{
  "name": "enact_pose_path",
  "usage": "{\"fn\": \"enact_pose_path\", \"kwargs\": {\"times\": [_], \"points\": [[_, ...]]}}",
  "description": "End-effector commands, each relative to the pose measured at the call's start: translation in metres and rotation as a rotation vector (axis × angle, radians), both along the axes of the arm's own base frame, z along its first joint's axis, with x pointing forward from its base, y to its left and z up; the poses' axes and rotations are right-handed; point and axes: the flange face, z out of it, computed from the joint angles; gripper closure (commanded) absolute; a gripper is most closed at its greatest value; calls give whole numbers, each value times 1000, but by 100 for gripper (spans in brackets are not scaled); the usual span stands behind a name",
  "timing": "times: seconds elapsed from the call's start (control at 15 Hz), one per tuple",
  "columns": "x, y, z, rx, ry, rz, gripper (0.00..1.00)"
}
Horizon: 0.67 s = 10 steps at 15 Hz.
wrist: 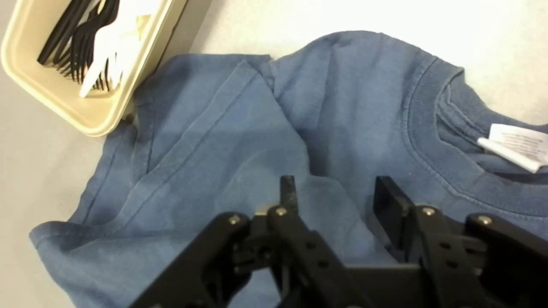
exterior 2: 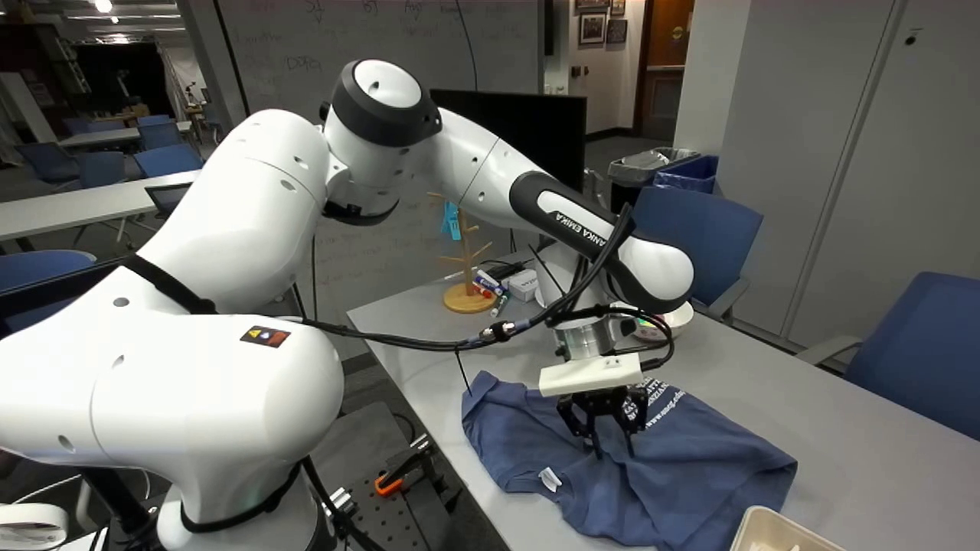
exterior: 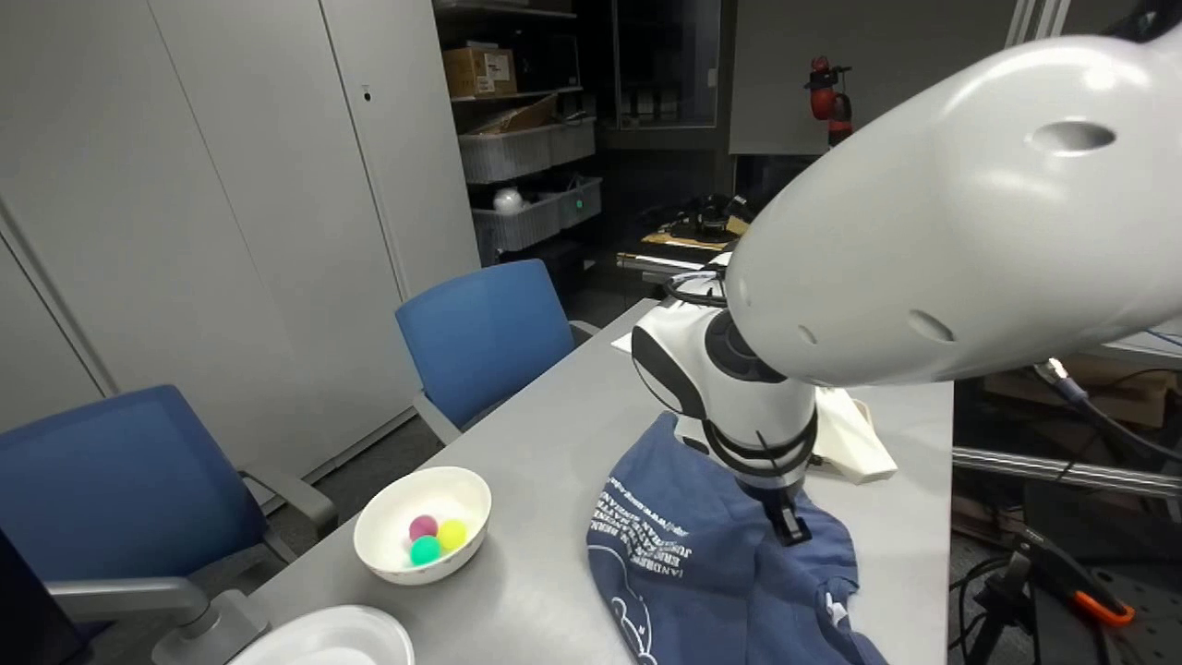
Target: Unfold the blue T Shirt on the table.
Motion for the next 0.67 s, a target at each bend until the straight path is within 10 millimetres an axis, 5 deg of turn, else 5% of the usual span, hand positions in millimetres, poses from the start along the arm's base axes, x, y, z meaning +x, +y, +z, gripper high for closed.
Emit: {"fn": "enact_pose_path", "kwargs": {"times": [0.0, 0.27, 0.6], "points": [[4, -10, -8, -7, 2, -2, 81], [6, -14, -13, 0, 0, -17, 100], [13, -17, -6, -8, -28, -27, 100]]}}
